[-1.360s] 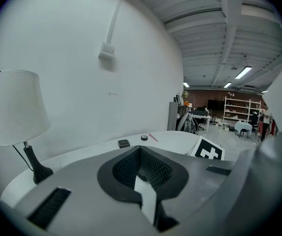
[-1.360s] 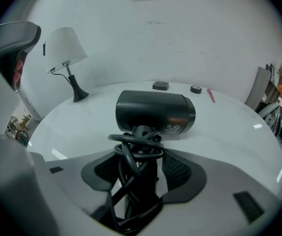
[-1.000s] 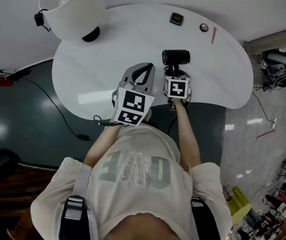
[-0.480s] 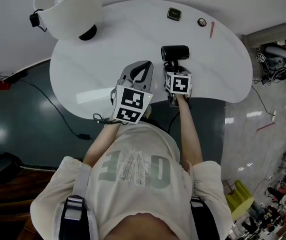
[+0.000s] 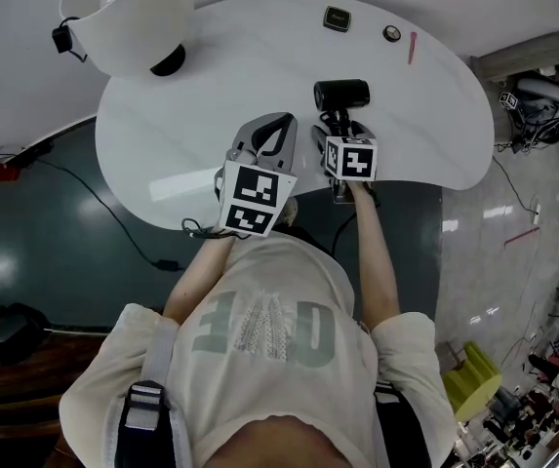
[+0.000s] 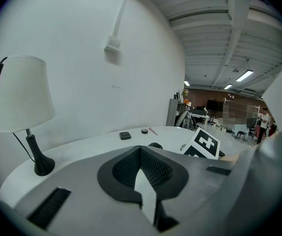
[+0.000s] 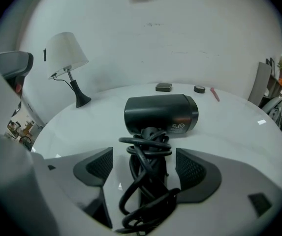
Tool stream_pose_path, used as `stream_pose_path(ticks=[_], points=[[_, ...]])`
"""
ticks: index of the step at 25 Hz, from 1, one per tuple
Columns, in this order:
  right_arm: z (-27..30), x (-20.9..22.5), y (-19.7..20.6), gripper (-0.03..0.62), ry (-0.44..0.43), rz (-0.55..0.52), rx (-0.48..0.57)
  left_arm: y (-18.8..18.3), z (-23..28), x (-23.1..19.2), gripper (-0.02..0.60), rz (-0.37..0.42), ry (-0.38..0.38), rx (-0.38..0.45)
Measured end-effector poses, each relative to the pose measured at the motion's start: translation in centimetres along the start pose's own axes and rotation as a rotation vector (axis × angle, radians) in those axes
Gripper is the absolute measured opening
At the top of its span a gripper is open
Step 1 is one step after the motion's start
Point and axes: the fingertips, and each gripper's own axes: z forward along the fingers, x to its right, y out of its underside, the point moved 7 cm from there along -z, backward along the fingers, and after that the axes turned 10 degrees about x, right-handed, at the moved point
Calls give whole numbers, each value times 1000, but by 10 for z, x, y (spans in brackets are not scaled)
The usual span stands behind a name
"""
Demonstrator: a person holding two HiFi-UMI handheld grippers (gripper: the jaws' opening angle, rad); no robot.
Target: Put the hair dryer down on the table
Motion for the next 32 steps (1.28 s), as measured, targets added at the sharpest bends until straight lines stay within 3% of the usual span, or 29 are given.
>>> stream_pose_path(ticks=[7, 13, 19, 21, 24, 28, 32], points=[[-17, 1, -16, 388, -7, 22, 47, -6, -3, -3, 5, 6, 0, 10], [-67, -8, -92, 387, -2, 78, 336, -16, -2, -1, 5, 7, 11, 35], [-128, -26, -141, 371, 13, 13, 598, -34, -2, 9, 5, 9, 41, 95], [-149, -29, -147, 289, 32, 9, 661, -42, -1, 12, 5, 13, 47, 109], [-179, -31, -151, 5, 110, 14, 761, -52, -2, 15, 5, 20, 55, 136], [-205, -32, -149, 5, 180, 1, 844, -66, -5, 19, 5, 30, 66, 174], [-214, -32, -140, 5, 214, -11, 841, -77, -9, 23, 5, 32, 72, 204]])
